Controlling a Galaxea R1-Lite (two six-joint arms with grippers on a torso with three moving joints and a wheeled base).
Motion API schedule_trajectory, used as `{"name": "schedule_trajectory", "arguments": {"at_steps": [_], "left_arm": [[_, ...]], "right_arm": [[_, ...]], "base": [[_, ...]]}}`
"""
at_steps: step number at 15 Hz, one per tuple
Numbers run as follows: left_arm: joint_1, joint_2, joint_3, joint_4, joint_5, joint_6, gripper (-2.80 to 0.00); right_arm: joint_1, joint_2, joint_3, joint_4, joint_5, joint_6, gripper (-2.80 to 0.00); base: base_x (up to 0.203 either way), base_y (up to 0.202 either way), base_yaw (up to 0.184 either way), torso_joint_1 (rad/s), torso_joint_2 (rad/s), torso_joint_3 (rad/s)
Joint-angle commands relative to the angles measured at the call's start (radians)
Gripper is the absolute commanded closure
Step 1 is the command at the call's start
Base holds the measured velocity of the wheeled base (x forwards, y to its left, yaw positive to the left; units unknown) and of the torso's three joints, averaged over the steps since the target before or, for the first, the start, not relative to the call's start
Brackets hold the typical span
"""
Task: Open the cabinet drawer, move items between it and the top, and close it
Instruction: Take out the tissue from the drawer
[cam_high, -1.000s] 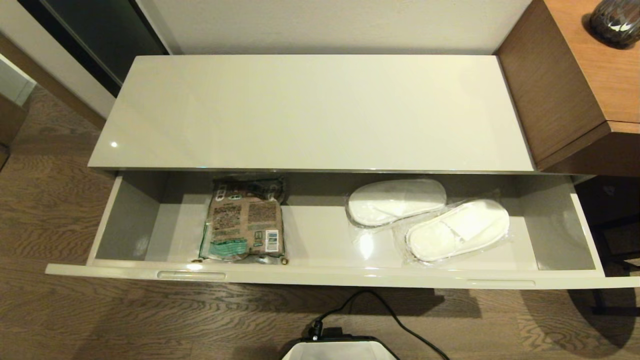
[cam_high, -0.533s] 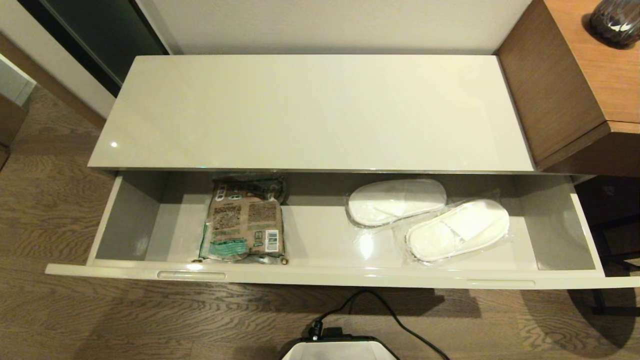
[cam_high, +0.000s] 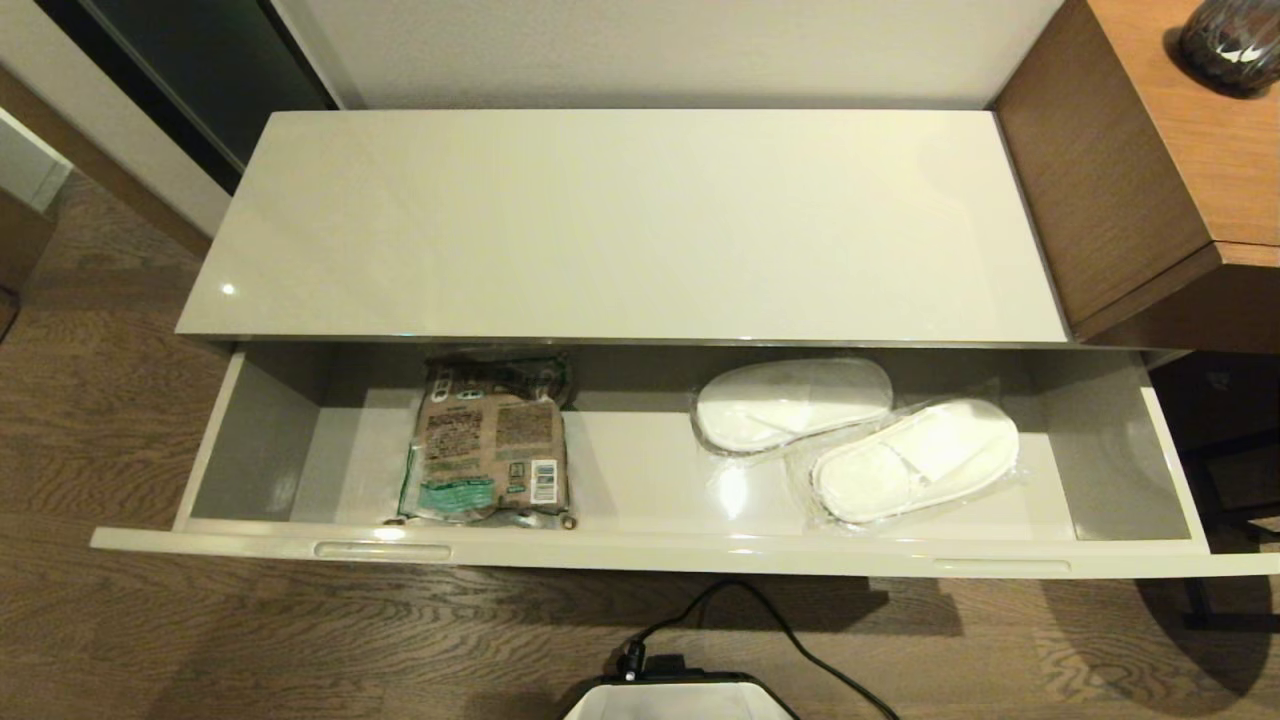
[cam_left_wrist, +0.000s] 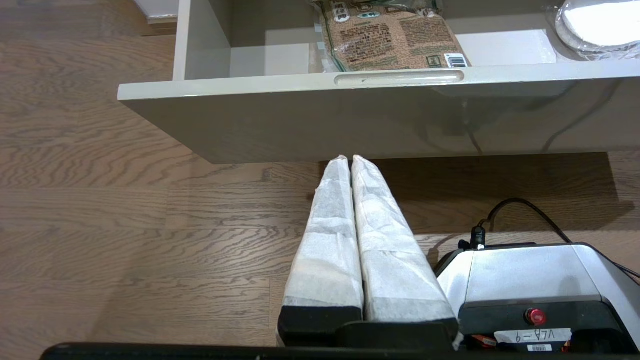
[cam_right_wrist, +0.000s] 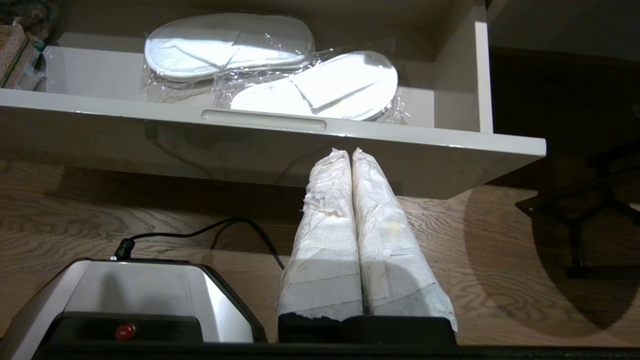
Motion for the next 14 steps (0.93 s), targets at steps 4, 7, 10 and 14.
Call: {"name": "schedule_trajectory", "arguments": {"at_steps": [4, 7, 10, 14], "left_arm": [[0.001, 0.0, 0.001, 0.001, 0.002, -0.002, 0.0], [0.001, 0.0, 0.001, 0.0, 0.001, -0.002, 0.0], [0.001, 0.0, 0.0, 0.002, -0.001, -0.001, 0.0], [0.001, 0.001, 0.0, 0.004, 0.004, -0.018, 0.0]], "right_arm": [[0.0, -0.002, 0.006, -0.008, 0.002, 0.021, 0.0], [0.0, -0.003, 0.004, 0.049, -0.006, 0.082, 0.0], [0.0, -0.003, 0.006, 0.04, -0.009, 0.085, 0.0], [0.0, -0.003, 0.006, 0.039, -0.009, 0.084, 0.0]], "base": [[0.0, 0.0, 0.0, 0.0, 0.0, 0.0], [0.0, 0.0, 0.0, 0.0, 0.0, 0.0], [0.0, 0.0, 0.0, 0.0, 0.0, 0.0], [0.0, 0.0, 0.0, 0.0, 0.0, 0.0]]}}
